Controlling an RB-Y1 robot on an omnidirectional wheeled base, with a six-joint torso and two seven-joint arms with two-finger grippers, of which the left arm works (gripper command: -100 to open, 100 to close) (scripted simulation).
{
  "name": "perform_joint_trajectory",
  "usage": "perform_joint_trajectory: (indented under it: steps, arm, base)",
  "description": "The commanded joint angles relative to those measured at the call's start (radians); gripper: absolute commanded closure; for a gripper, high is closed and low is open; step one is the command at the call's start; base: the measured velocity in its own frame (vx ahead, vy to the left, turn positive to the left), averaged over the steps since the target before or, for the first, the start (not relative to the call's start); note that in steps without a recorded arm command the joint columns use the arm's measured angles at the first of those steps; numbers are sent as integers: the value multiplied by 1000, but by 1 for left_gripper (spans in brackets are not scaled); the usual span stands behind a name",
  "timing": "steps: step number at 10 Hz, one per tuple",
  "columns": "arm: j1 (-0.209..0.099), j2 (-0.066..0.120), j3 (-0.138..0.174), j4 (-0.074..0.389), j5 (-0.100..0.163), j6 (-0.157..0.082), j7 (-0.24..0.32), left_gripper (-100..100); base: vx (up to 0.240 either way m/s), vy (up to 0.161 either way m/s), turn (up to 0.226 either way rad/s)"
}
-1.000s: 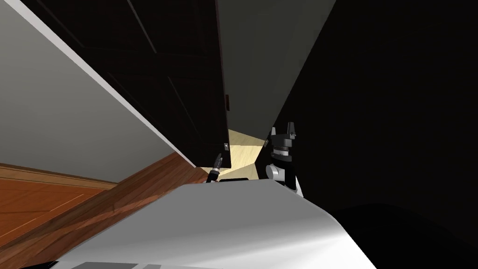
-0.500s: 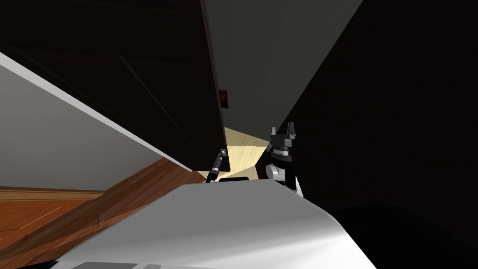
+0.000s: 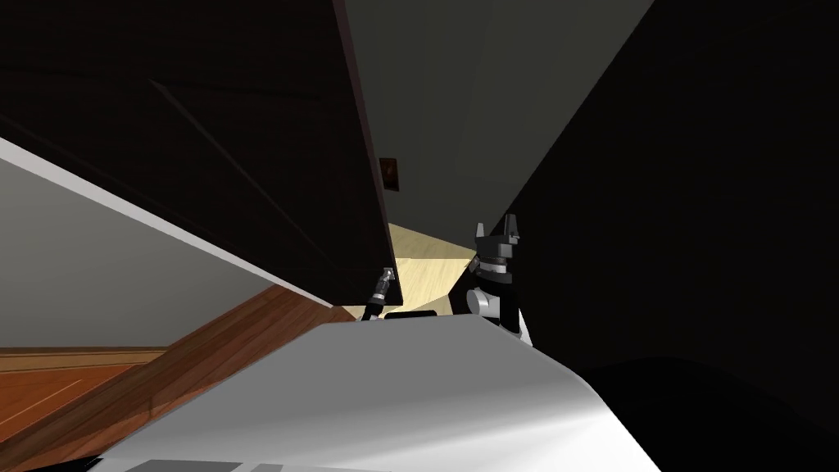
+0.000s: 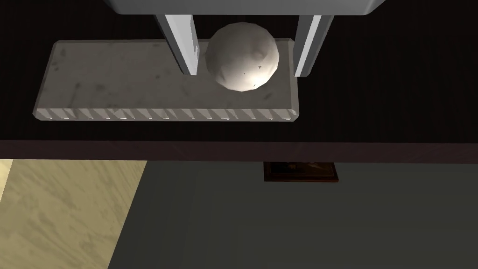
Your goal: Push the door open
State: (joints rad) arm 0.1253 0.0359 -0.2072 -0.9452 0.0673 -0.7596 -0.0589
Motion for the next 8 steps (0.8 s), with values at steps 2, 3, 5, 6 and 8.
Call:
perform_joint_trajectory:
  steps: [2, 3, 5, 6, 8]
  arm:
    - [0, 0, 0, 0, 0, 1, 0, 100]
    - [0, 0, 0, 0, 0, 1, 0, 100]
    - [0, 0, 0, 0, 0, 1, 0, 100]
    - [-1, 8, 10, 3, 4, 4, -5, 100]
    - [-3, 15, 24, 5, 9, 4, -10, 100]
  base:
    - [-21, 5, -8]
    - [-9, 2, 1]
    - [-3, 0, 1]
    - [106, -13, 44]
    - [175, -17, 48]
